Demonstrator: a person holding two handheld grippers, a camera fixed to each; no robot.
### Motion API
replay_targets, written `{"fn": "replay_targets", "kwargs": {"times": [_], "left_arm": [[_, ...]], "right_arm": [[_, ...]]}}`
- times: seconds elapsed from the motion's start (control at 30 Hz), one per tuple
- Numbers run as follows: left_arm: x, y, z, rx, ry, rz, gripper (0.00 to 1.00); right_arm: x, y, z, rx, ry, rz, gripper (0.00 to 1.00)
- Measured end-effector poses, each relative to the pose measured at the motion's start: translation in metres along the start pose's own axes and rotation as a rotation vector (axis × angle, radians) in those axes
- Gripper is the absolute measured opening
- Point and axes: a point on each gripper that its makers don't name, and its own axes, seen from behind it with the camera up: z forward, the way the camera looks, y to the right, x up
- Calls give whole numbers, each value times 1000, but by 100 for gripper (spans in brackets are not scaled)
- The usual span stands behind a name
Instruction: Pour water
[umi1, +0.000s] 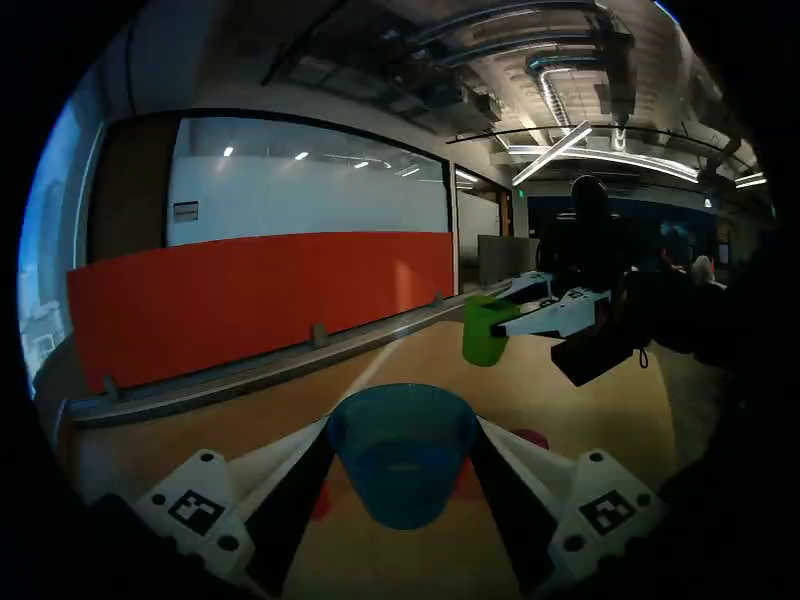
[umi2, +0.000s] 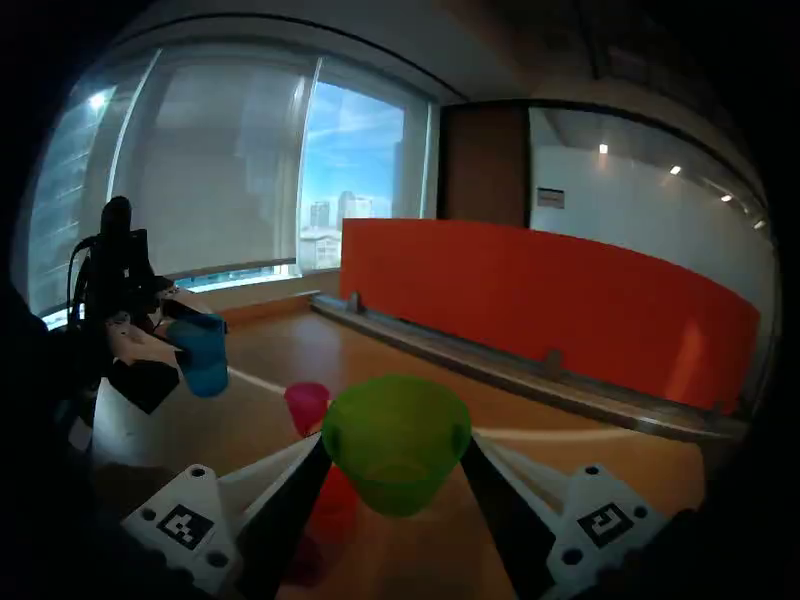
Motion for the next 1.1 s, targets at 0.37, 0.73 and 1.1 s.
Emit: {"fn": "replay_targets", "kwargs": {"times": [0.37,0.73,1.1], "left_arm": [[16,11,-3,-14,24,11,87],[29,15,-5,-19,48,23,87],[39,11,-9,-10,78,33,87]], "right_arm": [[27,-16,-22,1,91,-29,91],[45,-27,-28,8,148,-33,91],[48,-32,-31,21,165,-21,91]]}}
